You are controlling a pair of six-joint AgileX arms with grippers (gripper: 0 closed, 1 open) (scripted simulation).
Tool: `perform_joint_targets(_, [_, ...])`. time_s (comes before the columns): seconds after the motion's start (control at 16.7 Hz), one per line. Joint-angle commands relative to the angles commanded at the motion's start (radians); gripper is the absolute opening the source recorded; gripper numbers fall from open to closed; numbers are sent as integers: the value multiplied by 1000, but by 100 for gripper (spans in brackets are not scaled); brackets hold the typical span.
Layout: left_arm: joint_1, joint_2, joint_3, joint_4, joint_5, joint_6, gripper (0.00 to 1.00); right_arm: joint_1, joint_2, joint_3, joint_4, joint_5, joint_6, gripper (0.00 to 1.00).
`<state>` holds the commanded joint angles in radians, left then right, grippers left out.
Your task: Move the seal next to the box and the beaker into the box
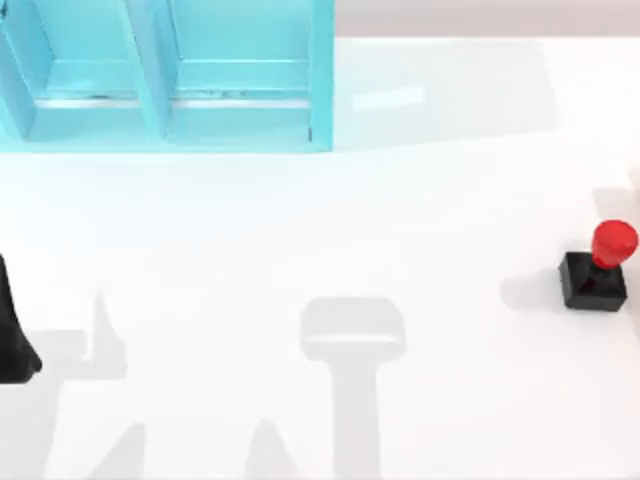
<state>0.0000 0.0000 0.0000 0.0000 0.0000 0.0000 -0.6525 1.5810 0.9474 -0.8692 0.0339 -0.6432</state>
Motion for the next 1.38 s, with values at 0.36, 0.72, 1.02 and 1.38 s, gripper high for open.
perform_joint_targets(0.36, [0, 0, 0, 0, 0, 0, 100, 0, 1, -2, 2, 0, 0, 15])
perform_joint_targets(0.72, [0, 0, 0, 0, 0, 0, 100, 0, 1, -2, 2, 0, 0, 60])
perform_joint_targets(1.02, [0, 0, 0, 0, 0, 0, 100, 0, 1, -2, 2, 0, 0, 98])
perform_joint_targets(1.38, [0, 0, 0, 0, 0, 0, 100, 0, 1, -2, 2, 0, 0, 100])
